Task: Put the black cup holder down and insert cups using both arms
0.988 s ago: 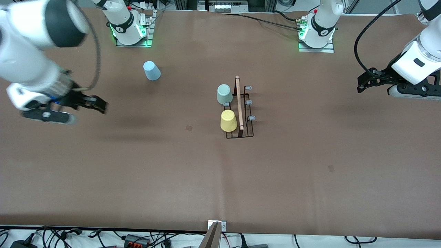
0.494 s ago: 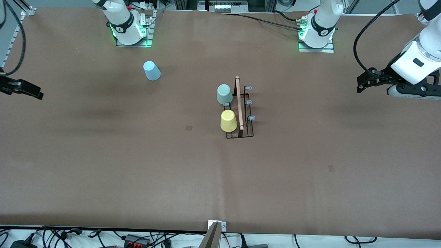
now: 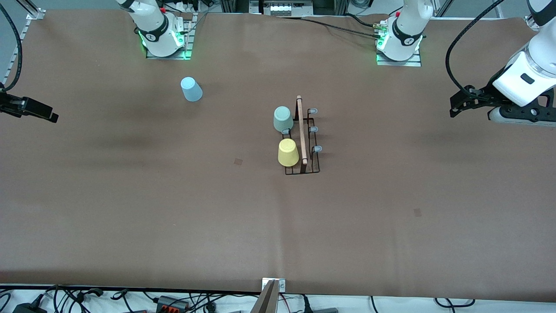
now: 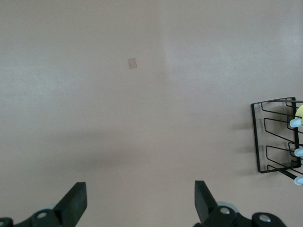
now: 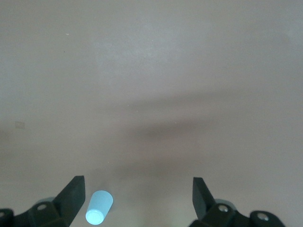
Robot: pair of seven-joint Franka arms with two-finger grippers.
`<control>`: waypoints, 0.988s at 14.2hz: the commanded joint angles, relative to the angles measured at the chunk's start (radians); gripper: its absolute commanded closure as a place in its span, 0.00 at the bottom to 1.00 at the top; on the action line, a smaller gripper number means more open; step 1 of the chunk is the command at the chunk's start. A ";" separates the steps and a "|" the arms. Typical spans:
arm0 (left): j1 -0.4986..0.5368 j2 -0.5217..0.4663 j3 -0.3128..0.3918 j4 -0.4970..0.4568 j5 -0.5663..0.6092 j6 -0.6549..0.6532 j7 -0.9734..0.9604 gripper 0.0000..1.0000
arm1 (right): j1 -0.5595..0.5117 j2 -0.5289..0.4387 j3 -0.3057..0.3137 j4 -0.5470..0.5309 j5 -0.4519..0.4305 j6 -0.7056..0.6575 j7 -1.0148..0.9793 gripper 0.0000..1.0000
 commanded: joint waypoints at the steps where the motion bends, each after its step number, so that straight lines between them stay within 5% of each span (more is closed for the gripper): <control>1: -0.003 -0.003 -0.002 0.014 -0.015 -0.012 0.012 0.00 | -0.027 -0.026 -0.006 0.011 0.017 -0.032 -0.068 0.00; 14: -0.006 -0.002 -0.002 0.020 -0.015 -0.024 0.004 0.00 | -0.013 -0.007 -0.001 0.018 -0.018 -0.008 -0.089 0.00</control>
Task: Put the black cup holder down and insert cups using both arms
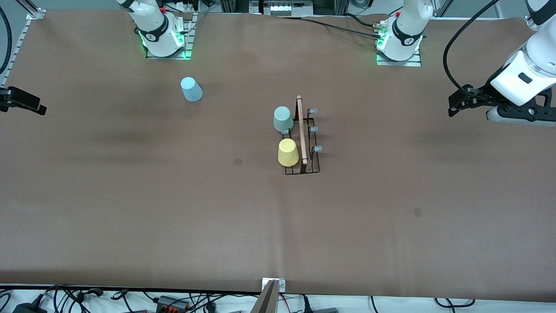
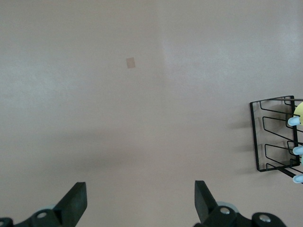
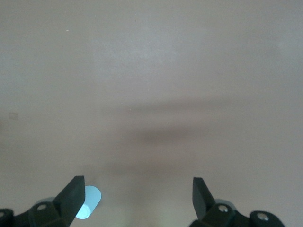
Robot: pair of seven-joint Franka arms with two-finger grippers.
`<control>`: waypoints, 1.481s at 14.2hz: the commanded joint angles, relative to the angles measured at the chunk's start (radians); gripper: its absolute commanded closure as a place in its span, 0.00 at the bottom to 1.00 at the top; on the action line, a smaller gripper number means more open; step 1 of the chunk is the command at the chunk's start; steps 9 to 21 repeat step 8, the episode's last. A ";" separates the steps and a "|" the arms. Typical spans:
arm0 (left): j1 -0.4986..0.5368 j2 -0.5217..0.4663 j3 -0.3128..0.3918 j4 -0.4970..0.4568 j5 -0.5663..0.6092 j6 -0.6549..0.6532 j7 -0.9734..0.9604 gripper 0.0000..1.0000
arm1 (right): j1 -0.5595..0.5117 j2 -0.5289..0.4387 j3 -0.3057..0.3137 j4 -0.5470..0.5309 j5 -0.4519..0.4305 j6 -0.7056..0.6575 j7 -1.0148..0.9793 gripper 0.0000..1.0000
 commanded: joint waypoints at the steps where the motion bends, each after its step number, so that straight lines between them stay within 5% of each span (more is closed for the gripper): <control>1: -0.002 -0.002 0.001 0.017 -0.015 -0.019 0.004 0.00 | 0.001 0.018 0.005 0.023 -0.003 0.004 -0.007 0.00; 21: -0.002 0.000 0.001 0.017 -0.015 -0.019 0.004 0.00 | 0.004 0.026 0.005 0.026 -0.005 0.004 -0.005 0.00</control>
